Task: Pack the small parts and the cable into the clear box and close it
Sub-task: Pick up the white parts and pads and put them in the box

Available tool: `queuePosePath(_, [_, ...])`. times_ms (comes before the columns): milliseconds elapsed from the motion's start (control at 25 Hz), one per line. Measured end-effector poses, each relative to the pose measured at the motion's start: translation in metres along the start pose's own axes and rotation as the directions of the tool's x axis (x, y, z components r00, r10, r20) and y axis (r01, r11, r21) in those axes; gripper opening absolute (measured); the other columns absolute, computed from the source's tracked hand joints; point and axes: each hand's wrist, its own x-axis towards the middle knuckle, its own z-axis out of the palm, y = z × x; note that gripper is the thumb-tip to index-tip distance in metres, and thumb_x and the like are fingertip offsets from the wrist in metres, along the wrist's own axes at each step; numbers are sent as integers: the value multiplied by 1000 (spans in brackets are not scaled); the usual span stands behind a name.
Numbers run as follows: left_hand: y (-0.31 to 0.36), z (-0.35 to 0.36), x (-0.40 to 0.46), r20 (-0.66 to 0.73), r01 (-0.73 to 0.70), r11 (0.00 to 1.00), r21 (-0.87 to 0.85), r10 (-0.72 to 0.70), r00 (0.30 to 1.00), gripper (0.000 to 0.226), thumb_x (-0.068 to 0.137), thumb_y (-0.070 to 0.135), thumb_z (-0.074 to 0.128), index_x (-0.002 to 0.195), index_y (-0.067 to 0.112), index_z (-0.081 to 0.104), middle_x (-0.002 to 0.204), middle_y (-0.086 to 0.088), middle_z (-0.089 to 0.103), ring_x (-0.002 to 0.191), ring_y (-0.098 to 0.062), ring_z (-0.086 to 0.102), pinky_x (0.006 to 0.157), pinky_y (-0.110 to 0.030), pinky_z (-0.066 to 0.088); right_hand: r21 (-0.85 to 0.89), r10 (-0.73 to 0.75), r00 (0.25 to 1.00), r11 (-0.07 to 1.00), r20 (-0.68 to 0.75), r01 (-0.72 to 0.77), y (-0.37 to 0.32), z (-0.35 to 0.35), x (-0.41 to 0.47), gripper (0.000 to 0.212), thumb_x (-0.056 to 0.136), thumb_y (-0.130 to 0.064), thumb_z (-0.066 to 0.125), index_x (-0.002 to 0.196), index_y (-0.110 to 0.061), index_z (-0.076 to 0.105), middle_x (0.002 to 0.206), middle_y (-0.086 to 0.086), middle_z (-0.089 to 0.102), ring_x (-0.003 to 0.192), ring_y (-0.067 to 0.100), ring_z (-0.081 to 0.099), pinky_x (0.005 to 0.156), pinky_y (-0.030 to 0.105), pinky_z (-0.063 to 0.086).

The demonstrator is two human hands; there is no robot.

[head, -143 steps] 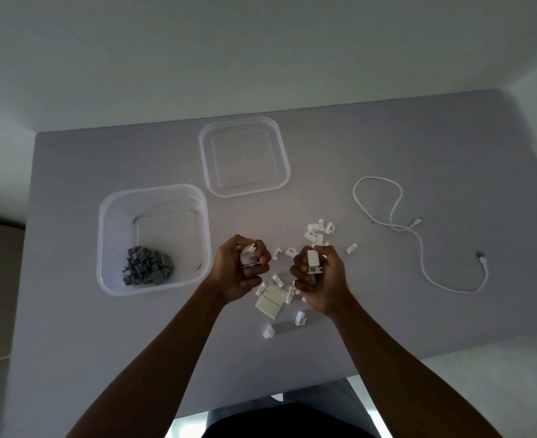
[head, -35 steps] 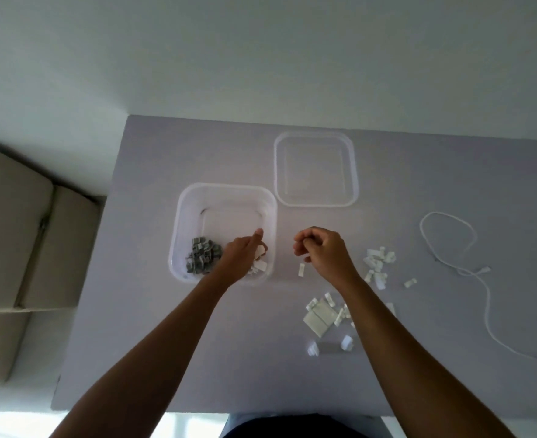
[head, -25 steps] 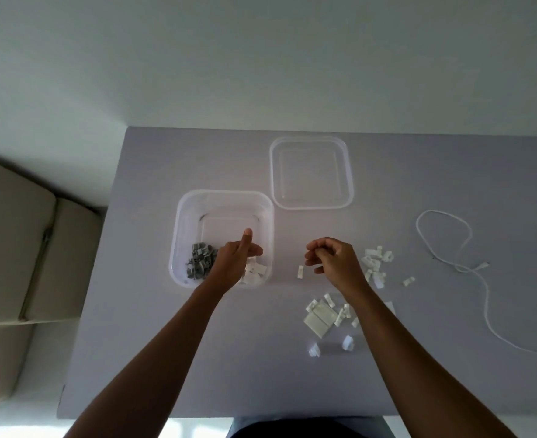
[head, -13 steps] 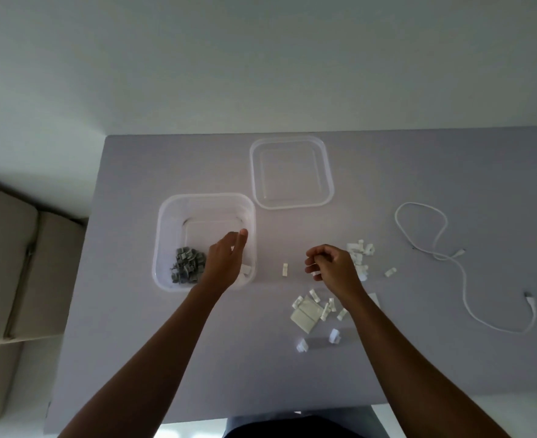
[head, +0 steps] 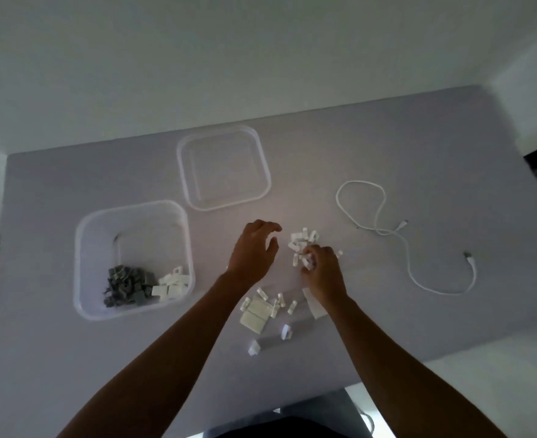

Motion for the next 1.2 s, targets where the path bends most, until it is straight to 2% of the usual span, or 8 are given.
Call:
queuePosePath(200, [6,53,13,245,-89,989,120,57,968,33,84,4,61,114,16,66,119,-4,63,108,-26,54,88,-40,48,36,-5,1000,999,3,5,18,-12,15,8,82,-1,62,89,-5,65,91,13,63,82,26,60,71,27,45])
queuePosePath(480, [-1,65,15,208,-32,968,248,-21,978,16,85,14,67,100,16,65,104,-5,65,99,-28,54,79,-38,46,94,-105,994,990,-26,107,21,-28,36,48,82,0,58,127,-17,60,119,9,55,99,18,58,84,26,51])
queuePosePath(720, [-3,66,18,234,7,968,249,-67,970,11,85,16,67,83,11,57,93,-7,59,88,-25,54,71,-32,41,21,-74,997,997,-26,75,29,-17,50,22,84,-2,62,104,-5,71,109,13,62,92,24,63,72,4,35])
queuePosePath(880, [1,66,22,159,258,964,-64,-245,956,14,85,8,62,93,11,51,77,-4,58,65,-18,55,56,-27,41,580,137,990,804,36,-132,26,-27,42,16,83,-5,71,99,-7,71,89,6,69,74,17,65,67,15,49])
queuePosePath(960, [10,61,29,287,541,712,-448,-459,841,16,87,2,53,100,11,54,82,-9,64,66,-19,63,58,-27,50,892,216,938,311,271,-329,18,-37,36,12,88,-2,65,100,-5,67,82,9,63,68,17,59,58,25,49])
queuePosePath(1040, [15,53,35,520,682,246,-689,-489,701,26,83,-5,41,97,9,59,84,-12,66,71,-24,66,62,-32,52,915,168,901,-26,401,-403,17,-45,34,14,90,-2,55,99,-7,64,83,11,61,66,18,55,55,25,44])
queuePosePath(1120, [15,45,39,624,696,9,-718,-436,649,26,81,1,37,88,7,61,79,-10,65,69,-23,63,62,-32,48,894,164,880,-130,446,-429,17,-49,34,16,87,-8,48,93,-6,64,82,11,63,65,20,55,53,26,44])
queuePosePath(1200, [14,44,44,623,704,17,-710,-453,638,19,81,10,40,77,8,59,69,-8,55,59,-20,51,54,-28,37,875,271,832,-105,483,-474,14,-48,37,16,87,-14,48,75,-10,59,72,10,58,60,21,50,51,26,40])
